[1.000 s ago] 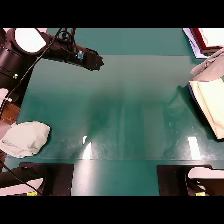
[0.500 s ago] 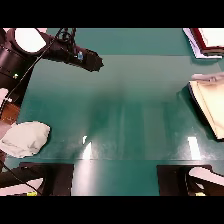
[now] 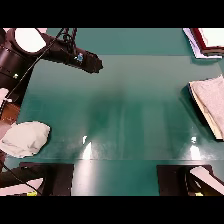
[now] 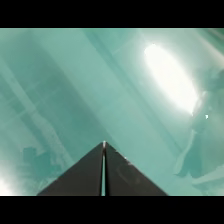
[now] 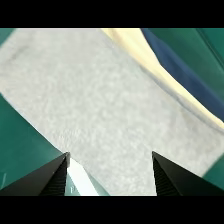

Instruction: Fold the shirts.

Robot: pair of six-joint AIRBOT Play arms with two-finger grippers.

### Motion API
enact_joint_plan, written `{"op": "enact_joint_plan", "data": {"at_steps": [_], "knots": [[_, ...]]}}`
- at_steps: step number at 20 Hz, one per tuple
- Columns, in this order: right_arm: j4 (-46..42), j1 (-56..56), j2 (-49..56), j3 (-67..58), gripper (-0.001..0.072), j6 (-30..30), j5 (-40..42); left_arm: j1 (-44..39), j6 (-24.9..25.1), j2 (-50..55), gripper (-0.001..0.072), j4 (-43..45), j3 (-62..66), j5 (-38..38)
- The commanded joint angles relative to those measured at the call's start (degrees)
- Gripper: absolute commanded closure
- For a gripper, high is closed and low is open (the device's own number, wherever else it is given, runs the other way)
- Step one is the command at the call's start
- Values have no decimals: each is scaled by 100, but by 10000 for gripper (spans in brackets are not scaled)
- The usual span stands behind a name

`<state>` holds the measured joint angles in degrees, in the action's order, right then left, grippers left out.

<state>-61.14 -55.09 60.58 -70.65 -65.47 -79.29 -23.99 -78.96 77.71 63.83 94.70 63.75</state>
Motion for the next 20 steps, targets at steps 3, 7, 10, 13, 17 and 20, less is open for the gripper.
{"op": "enact_joint_plan", "data": {"at_steps": [3,7,10,13,17,20], "knots": [[1012,2,-256,380,117,-4,70,-2,142,2,680,2,0,2],[2509,1084,-256,380,155,-4,122,-2,136,0,680,-2,0,127],[2544,2151,-256,378,206,-2,426,-2,136,-4,681,-4,0,197],[2540,2988,-256,374,660,-2,614,-2,136,-4,680,-4,0,28],[2507,3499,-256,374,697,0,734,-2,136,-4,680,-4,0,-236],[2509,3602,-256,374,697,-2,710,-2,136,-4,680,-4,0,-428]]}}
